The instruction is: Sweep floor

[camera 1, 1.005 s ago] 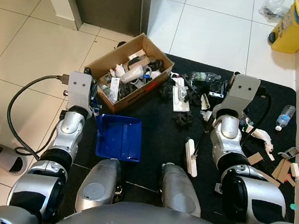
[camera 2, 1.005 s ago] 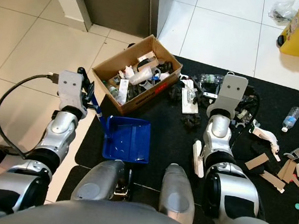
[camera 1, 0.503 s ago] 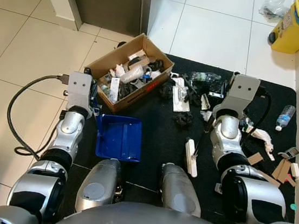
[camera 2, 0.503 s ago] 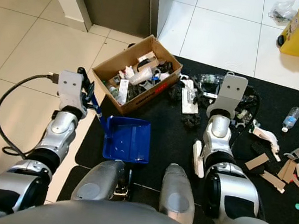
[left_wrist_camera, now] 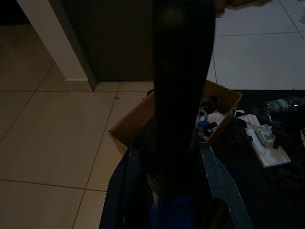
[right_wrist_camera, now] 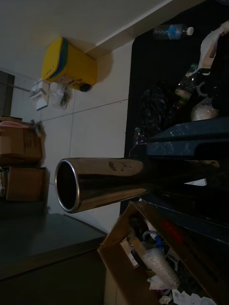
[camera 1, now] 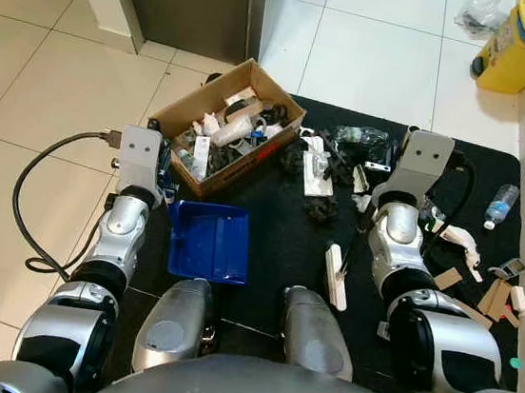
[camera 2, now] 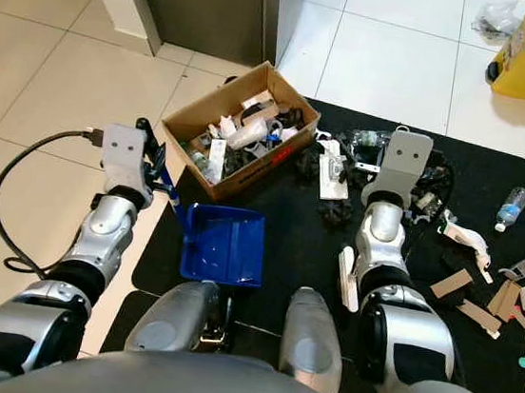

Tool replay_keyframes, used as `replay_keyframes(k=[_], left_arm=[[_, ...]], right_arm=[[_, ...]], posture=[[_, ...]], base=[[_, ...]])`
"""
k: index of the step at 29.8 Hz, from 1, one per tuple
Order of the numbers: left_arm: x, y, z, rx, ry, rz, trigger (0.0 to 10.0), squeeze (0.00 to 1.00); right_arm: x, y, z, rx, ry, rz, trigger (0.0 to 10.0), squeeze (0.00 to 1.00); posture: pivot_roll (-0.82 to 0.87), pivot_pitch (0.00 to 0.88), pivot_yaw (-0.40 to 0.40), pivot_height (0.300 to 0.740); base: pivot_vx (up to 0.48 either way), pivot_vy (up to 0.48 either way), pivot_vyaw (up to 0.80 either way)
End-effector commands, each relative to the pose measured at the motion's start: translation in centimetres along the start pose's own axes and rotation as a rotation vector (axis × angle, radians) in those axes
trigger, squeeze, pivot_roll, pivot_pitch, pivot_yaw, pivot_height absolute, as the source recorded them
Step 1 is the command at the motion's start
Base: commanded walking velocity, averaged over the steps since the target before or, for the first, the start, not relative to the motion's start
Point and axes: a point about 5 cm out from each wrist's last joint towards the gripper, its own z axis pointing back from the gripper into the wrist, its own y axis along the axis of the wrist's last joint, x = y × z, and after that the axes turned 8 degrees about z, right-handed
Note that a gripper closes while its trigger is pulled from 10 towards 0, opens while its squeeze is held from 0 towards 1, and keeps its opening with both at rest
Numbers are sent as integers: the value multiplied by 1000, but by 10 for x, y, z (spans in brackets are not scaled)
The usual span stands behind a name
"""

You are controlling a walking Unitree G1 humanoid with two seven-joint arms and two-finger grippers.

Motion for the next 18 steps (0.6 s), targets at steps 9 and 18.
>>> replay_keyframes(k=[9,18], left_arm=[[-6,-6,3,-35,7,-40,10000,0],[-6,-6,4,-36,8,-40,10000,0]], right_arm=[[2,-16,8,-79,-1,25,10000,0],[1,-16,8,-78,3,27,10000,0]], posture=[[110,0,21,740],[111,0,20,740]], base=[[0,0,0],[0,0,0]])
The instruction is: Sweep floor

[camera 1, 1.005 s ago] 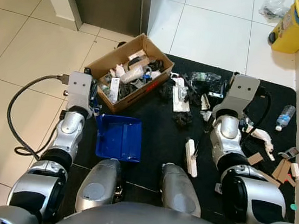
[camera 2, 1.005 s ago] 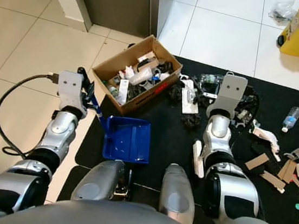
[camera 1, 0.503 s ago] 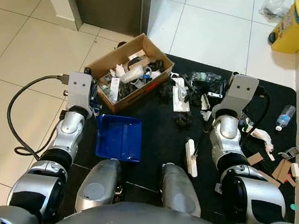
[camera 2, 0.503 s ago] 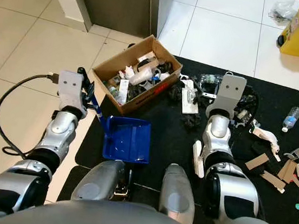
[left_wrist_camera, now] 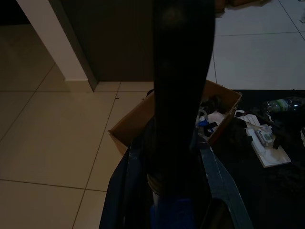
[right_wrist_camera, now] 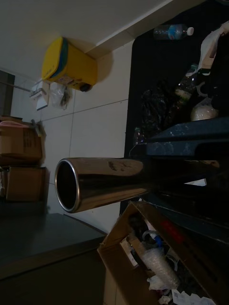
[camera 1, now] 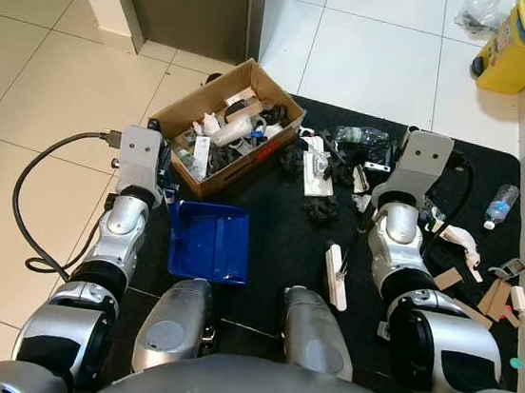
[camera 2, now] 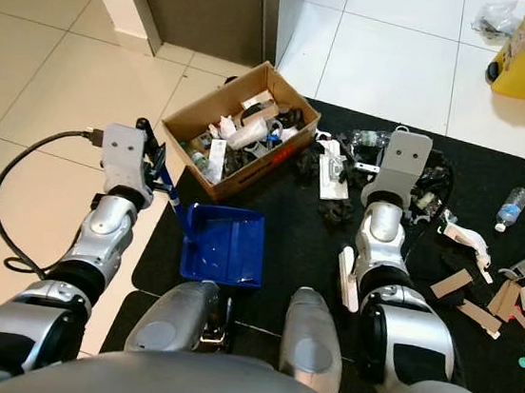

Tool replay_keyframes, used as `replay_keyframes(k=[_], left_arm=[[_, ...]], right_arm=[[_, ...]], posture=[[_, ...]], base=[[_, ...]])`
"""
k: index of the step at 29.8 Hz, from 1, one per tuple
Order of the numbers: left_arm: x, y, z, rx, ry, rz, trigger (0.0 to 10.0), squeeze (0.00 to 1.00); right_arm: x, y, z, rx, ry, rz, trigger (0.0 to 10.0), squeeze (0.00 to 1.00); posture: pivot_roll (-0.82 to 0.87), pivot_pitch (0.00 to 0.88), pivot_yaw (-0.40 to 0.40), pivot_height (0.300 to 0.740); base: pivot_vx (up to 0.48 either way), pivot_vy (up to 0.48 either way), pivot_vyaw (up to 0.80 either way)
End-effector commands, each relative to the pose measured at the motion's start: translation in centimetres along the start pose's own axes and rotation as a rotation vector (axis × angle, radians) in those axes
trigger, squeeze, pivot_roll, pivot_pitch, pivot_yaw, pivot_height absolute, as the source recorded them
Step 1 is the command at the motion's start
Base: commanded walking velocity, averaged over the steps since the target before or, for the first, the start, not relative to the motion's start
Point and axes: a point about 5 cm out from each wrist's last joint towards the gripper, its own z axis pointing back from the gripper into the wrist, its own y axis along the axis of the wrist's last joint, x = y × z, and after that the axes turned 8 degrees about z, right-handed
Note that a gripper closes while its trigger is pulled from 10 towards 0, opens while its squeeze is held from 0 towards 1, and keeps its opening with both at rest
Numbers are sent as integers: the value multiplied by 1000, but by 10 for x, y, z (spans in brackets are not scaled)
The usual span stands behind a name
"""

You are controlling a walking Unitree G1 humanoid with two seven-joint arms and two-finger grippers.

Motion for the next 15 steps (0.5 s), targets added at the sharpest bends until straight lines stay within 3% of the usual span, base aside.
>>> replay_keyframes(k=[1,15], left_arm=[[-6,-6,4,-36,8,-40,10000,0],[-6,-7,4,-40,9,-41,10000,0]], right_arm=[[2,-16,8,-78,3,25,10000,0],[2,-17,8,-77,5,30,10000,0]], posture=[[111,0,20,740],[109,0,19,740]], base=[[0,0,0],[0,0,0]])
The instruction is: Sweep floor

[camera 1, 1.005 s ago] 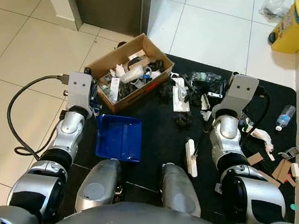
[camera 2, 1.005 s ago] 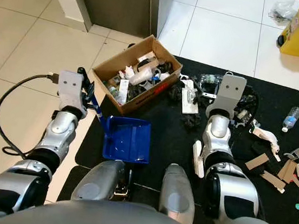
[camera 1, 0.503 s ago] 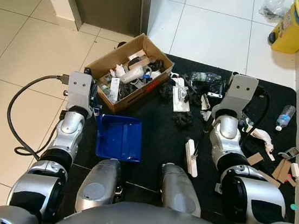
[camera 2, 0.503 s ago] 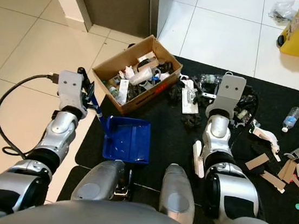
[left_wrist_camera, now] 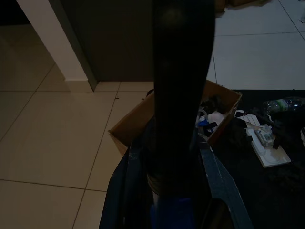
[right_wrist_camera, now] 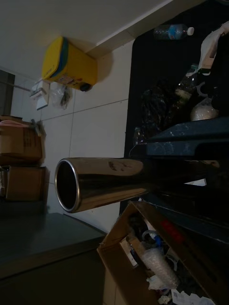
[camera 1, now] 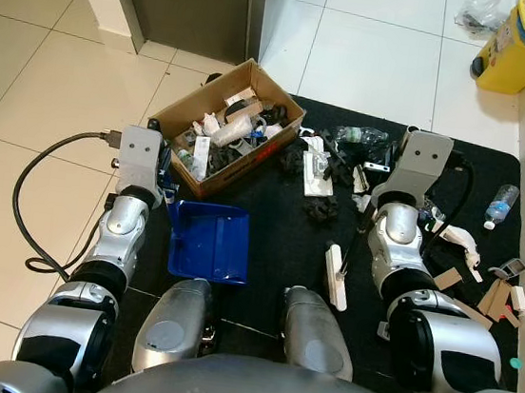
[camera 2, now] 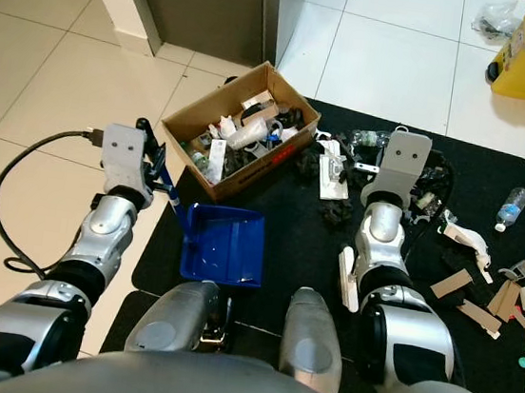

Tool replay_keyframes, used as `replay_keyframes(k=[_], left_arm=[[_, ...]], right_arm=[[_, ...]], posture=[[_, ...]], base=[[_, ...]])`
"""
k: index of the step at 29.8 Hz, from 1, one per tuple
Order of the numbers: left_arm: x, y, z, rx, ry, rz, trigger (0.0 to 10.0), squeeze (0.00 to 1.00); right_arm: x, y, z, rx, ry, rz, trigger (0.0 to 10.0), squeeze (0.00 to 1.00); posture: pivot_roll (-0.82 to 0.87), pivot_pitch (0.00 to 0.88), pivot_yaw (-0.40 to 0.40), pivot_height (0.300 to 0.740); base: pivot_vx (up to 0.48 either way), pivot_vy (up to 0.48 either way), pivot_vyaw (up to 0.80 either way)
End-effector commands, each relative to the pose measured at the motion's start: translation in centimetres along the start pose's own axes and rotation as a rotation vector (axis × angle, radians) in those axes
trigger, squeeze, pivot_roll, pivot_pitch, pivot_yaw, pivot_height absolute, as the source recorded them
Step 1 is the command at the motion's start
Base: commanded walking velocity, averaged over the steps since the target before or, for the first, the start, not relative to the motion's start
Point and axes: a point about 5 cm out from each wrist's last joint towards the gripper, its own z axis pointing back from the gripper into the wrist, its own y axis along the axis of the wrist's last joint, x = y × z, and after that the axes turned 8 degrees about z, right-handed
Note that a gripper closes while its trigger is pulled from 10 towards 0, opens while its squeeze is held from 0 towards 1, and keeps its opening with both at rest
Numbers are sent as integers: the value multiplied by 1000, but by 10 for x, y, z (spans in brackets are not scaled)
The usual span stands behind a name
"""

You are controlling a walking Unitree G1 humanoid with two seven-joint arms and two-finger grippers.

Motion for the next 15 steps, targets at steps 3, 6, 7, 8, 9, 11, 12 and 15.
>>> replay_keyframes(k=[3,6,7,8,9,11,12,15], left_arm=[[-7,-10,4,-61,14,-27,10000,0],[-7,-10,5,-68,12,-24,10000,0],[-7,-10,4,-67,9,-20,10000,0],[-7,-9,4,-66,7,-17,10000,0],[-7,-9,4,-66,7,-17,10000,0],[-6,-6,3,-53,-8,-10,10000,0],[-6,-6,3,-53,-8,-10,10000,0],[-5,7,-1,-11,-47,18,10000,0]], right_arm=[[2,-17,8,-75,5,28,10000,0],[2,-16,8,-74,7,30,10000,0],[2,-16,8,-72,4,34,10000,0],[2,-16,8,-70,2,36,10000,0],[2,-16,8,-70,2,36,10000,0],[3,-15,7,-64,-11,42,10000,0],[3,-15,7,-64,-11,42,10000,0],[7,-12,5,-61,-39,27,10000,0]], posture=[[109,0,19,740],[109,0,19,740],[109,0,18,740],[109,0,18,740],[109,0,18,740],[109,0,17,740],[109,0,17,740],[110,0,16,740]], base=[[0,0,0],[0,0,0],[0,0,0],[0,0,0],[0,0,0],[0,0,0],[0,0,0],[0,0,0]])
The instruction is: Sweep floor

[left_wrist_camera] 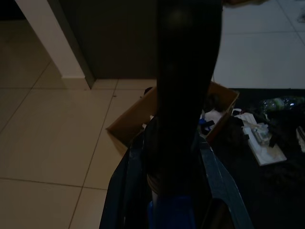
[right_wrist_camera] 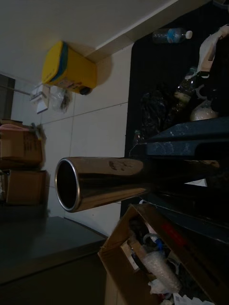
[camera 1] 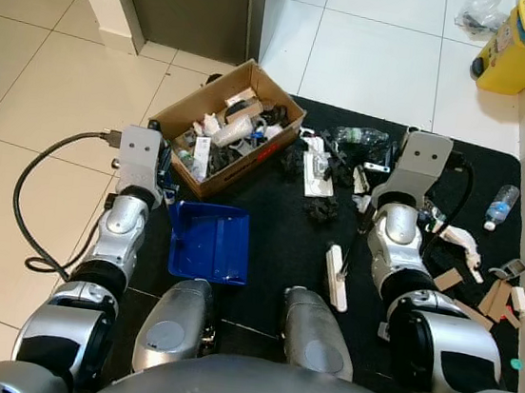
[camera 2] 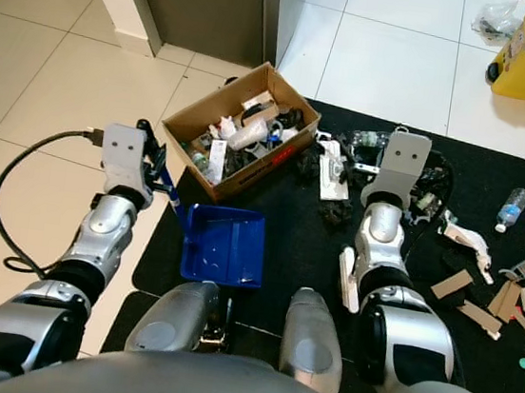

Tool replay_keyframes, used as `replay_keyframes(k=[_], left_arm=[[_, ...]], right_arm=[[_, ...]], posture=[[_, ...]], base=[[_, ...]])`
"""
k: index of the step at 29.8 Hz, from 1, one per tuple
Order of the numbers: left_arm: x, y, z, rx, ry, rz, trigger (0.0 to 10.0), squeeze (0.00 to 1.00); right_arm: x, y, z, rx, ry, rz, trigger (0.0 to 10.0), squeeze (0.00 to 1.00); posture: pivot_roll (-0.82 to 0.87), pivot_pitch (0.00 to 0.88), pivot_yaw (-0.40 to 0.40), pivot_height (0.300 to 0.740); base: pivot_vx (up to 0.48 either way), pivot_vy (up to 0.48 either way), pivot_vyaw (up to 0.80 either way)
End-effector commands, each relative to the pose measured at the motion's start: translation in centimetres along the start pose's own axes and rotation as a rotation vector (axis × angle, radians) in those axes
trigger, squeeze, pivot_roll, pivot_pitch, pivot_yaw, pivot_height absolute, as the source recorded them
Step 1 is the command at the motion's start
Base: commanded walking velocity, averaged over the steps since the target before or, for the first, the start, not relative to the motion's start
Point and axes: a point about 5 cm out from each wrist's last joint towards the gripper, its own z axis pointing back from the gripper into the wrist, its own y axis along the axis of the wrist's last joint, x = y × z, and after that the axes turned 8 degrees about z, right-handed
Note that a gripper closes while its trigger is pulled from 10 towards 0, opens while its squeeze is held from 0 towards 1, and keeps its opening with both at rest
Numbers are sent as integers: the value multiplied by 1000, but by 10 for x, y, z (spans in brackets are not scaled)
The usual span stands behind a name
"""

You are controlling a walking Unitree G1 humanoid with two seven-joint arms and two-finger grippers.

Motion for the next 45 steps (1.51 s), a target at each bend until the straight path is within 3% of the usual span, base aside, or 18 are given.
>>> replay_keyframes(k=[1,4,6,11,27,45], left_arm=[[-3,10,-1,20,-33,4,10000,0],[1,26,-6,78,-75,3,10000,0],[7,37,-8,120,-103,-4,10000,0],[13,44,-9,149,-135,-17,10000,0],[24,33,-3,86,-157,0,10000,0],[26,38,-6,93,-126,43,10000,0]], right_arm=[[7,-11,4,-59,-28,16,10000,0],[9,-5,0,-37,-39,11,10000,0],[10,4,-2,32,-14,44,10000,0],[13,11,-7,60,-25,4,10000,0],[13,15,-9,72,-26,9,10000,0],[14,9,-5,56,-31,4,10000,0]], posture=[[110,0,16,740],[109,0,18,740],[105,0,21,740],[101,0,22,740],[105,0,14,740],[93,0,21,740]], base=[[0,0,0],[0,0,0],[0,0,0],[0,0,0],[0,0,0],[0,0,0]])
